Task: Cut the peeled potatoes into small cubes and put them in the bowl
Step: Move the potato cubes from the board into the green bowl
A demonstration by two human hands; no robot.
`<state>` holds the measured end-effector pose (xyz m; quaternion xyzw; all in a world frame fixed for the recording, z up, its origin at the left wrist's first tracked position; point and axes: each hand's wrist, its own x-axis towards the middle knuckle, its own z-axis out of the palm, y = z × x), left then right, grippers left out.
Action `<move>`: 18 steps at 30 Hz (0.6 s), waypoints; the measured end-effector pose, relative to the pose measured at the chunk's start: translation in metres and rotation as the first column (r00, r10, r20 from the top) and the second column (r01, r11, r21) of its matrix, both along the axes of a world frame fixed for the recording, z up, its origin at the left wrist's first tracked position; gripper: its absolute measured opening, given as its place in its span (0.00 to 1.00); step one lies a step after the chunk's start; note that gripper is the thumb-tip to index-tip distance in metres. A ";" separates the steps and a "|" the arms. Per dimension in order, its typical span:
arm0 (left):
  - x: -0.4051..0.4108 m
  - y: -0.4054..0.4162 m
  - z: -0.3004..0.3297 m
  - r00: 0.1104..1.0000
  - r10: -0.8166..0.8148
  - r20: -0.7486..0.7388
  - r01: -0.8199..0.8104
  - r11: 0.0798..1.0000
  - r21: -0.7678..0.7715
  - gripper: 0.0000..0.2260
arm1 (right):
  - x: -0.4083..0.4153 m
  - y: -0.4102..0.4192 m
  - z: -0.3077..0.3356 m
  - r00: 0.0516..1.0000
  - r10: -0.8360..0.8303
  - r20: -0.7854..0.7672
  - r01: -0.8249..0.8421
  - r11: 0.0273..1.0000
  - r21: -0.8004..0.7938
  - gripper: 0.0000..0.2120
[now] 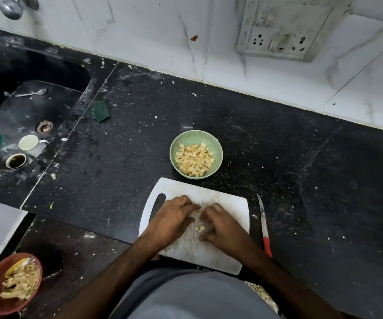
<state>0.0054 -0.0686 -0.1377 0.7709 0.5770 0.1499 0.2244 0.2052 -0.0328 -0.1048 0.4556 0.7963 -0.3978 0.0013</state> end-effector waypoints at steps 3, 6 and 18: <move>0.000 0.002 0.001 1.000 -0.007 -0.012 0.007 1.000 -0.001 0.15 | -0.008 -0.012 -0.007 0.999 0.049 -0.001 -0.048 0.990 0.134 0.16; 0.001 0.003 0.005 0.999 -0.027 -0.040 0.027 0.999 0.020 0.15 | -0.011 -0.015 -0.010 0.993 0.121 0.003 -0.119 0.972 0.202 0.09; -0.004 -0.006 0.008 0.996 0.062 0.062 -0.065 0.997 0.042 0.02 | -0.021 -0.018 -0.006 0.968 0.230 0.096 -0.249 0.865 0.435 0.11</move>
